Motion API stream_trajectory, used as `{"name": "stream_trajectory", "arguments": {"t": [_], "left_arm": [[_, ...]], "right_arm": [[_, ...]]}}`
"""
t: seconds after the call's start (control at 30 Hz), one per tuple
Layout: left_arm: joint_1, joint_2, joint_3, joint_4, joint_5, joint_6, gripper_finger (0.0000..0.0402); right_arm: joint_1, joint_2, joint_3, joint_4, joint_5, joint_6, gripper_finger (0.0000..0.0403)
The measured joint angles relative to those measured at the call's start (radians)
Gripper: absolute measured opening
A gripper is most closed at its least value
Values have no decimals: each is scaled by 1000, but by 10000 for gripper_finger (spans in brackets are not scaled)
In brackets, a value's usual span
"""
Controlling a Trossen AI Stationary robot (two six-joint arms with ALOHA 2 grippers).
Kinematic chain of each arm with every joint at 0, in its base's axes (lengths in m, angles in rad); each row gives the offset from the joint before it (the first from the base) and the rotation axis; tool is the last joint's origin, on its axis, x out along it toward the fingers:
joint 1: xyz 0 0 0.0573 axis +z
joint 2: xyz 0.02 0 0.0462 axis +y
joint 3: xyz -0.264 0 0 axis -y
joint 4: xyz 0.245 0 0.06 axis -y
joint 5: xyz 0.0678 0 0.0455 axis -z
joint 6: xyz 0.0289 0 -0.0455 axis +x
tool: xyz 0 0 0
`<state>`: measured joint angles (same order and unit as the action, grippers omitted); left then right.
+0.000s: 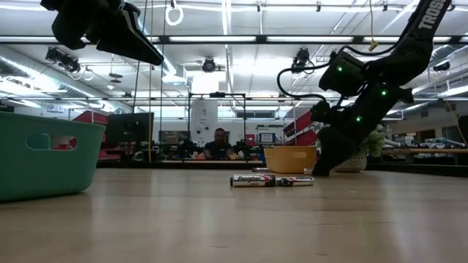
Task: Sort batteries
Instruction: Put the silver battery into the green bin
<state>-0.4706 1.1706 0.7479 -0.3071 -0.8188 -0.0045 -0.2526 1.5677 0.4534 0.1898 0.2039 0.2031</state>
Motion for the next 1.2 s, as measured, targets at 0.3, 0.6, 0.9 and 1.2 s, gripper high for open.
{"name": "stream_trajectory", "arguments": {"t": [0.3,0.6,0.9,1.2], "left_arm": [[0,0,0,5,1,0,78],[2,7,0,118,145,45,78],[66,120,0,313,212,183,78],[192,299,0,558,336,251,78]], "right_arm": [[20,-2,0,9,-61,-4,32],[110,-10,-7,108,-109,-15,32],[241,-44,-7,276,-85,-17,32],[323,-46,-5,484,-70,-77,32]]}}
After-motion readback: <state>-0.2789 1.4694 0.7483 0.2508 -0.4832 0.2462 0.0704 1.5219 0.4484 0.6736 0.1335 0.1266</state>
